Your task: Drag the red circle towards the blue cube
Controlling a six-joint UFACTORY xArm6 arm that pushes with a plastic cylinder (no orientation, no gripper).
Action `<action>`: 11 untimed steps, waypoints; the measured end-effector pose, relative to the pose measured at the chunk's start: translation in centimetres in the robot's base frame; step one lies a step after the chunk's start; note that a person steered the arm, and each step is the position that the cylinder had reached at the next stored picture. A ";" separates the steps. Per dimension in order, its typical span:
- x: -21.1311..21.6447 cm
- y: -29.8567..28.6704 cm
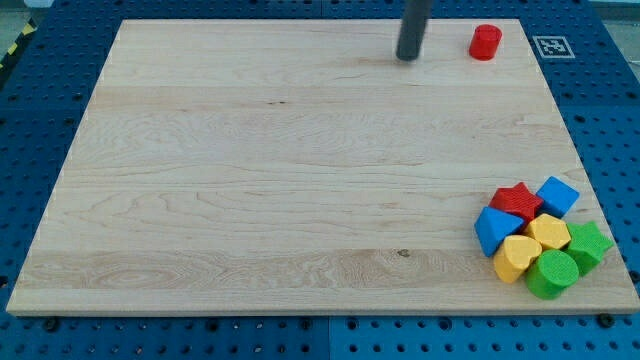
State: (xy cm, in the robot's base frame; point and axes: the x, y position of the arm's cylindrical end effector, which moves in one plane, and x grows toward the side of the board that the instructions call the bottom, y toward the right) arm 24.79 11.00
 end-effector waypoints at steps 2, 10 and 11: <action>-4.5 12.8; 1.6 12.8; 3.6 12.8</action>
